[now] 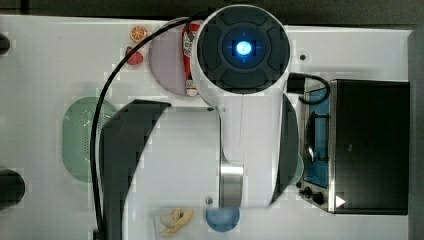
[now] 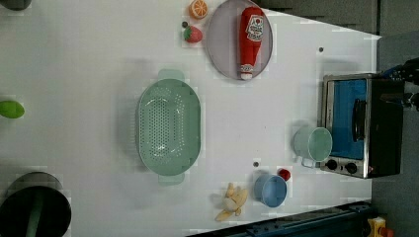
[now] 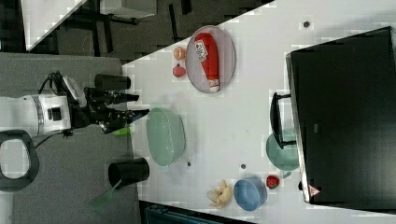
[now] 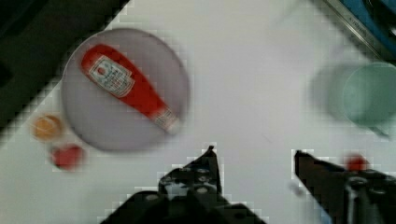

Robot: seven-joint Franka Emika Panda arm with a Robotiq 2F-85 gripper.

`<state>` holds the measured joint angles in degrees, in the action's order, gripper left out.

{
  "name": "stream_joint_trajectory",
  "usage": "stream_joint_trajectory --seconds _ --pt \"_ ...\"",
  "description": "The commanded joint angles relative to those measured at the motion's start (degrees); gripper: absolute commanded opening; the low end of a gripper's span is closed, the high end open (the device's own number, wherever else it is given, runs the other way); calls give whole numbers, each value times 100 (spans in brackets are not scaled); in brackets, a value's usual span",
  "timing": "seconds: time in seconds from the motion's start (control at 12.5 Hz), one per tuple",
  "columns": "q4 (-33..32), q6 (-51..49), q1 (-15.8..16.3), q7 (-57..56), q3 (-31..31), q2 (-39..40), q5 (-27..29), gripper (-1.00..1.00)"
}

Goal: Drag strainer left to right.

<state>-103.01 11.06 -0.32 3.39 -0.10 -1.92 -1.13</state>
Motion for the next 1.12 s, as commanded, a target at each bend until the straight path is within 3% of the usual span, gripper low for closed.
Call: stream_joint_trajectory --seconds 0.08,0.24,0.48,0.72,1.12 --pt "-1382 -1640 -102 -90 -266 -3044 20 60" --pt "-1385 -1639 -98 -90 -247 -3031 24 99" --pt "-1427 -1508 -5 -75 58 -2916 155 100" --pt "-1599 -1007 118 77 775 -2598 205 100" --pt "-2038 461 170 1865 2313 -1555 206 100"
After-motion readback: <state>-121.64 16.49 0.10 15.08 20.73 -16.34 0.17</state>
